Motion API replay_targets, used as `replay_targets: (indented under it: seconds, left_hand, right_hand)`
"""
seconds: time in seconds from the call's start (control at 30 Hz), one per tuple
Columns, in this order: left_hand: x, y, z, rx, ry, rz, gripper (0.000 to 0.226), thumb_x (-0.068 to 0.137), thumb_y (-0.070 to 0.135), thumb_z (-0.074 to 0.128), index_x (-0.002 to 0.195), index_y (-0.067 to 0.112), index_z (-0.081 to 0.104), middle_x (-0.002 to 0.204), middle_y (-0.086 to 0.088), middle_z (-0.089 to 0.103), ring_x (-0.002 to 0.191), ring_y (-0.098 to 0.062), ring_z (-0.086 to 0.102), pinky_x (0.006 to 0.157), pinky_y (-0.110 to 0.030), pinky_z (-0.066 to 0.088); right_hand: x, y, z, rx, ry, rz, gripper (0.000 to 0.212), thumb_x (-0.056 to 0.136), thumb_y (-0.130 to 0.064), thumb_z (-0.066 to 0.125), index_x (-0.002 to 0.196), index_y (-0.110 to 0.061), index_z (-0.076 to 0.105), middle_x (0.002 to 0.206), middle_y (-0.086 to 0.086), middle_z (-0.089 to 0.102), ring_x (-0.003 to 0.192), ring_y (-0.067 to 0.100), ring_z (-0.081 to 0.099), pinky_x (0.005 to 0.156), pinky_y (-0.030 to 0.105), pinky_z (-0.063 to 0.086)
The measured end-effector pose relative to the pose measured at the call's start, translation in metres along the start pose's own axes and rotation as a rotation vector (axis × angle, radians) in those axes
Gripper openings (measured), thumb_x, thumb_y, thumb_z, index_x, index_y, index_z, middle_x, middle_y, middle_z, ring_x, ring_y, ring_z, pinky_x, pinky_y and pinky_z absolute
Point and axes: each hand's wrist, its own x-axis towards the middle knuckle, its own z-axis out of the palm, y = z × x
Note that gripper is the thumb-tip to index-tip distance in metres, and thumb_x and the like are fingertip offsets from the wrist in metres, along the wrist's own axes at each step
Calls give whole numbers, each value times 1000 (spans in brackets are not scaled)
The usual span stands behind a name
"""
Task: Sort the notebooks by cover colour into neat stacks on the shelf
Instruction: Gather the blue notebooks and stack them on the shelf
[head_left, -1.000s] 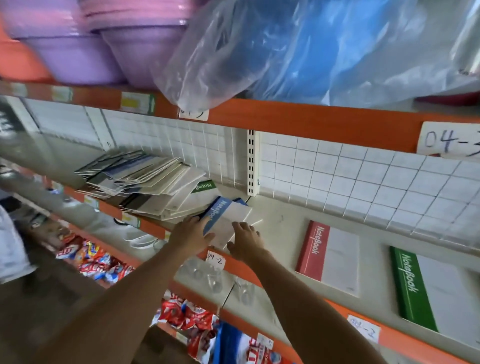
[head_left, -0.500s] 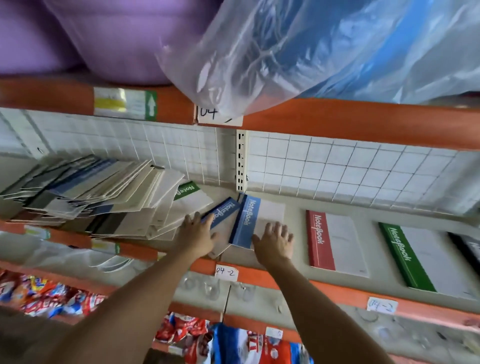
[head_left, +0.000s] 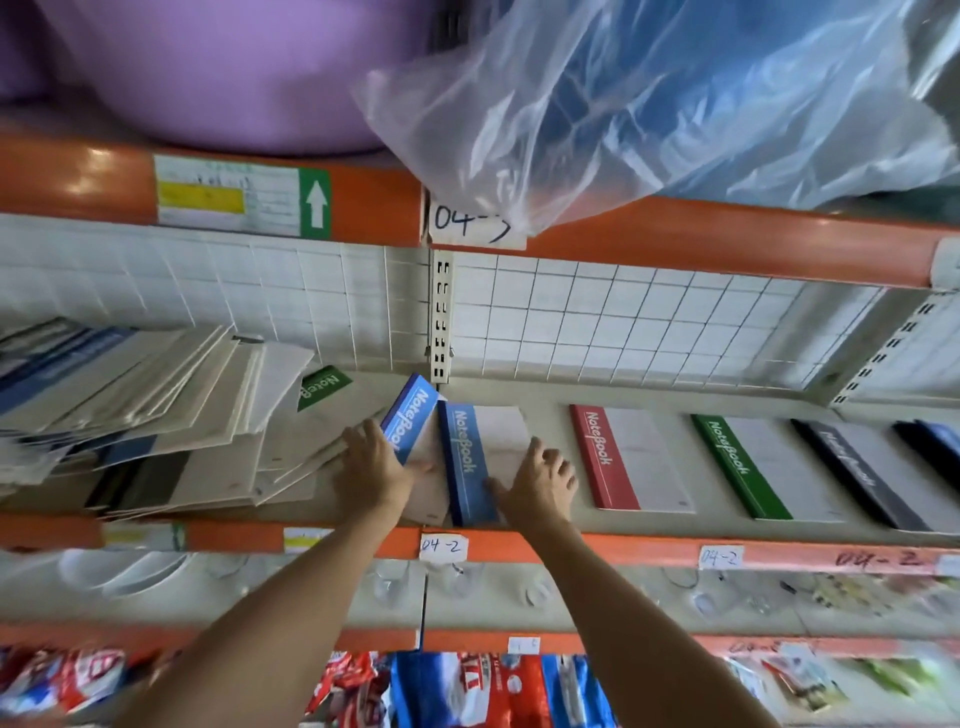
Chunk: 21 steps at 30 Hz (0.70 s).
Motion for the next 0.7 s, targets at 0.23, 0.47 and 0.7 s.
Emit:
replay_targets:
  seconds: [0.23,0.47,0.7]
  left_hand:
    - [-4,-10,-6,-32,14,65,58,85,42,72,119,12,37,103,-11,68,82,-30,67,55,-30,38]
    - [-2,-22,-15,-16,-61,141,50,87,30,70,128,19,44,107,-7,69,91,-28,67,62,-30,39]
    - [2,-19,-31,-193,-10,252,37,95,14,55,130,15,42,108,-19,68,86,-40,64,63,-39,49]
  right_hand:
    - [14,-21,-6,82,-208,316,115,49,-65,87,137,-7,41,134,17,52,127,33,48,107,41,40]
    - [11,-23,-5,128,-250,335,71,74,-50,76,132,-19,49,130,11,56,124,31,47,105,43,39]
    - [3,-35,-14,491,-117,277,24,94,-18,44,118,-19,47,113,13,48,106,27,48,88,33,36]
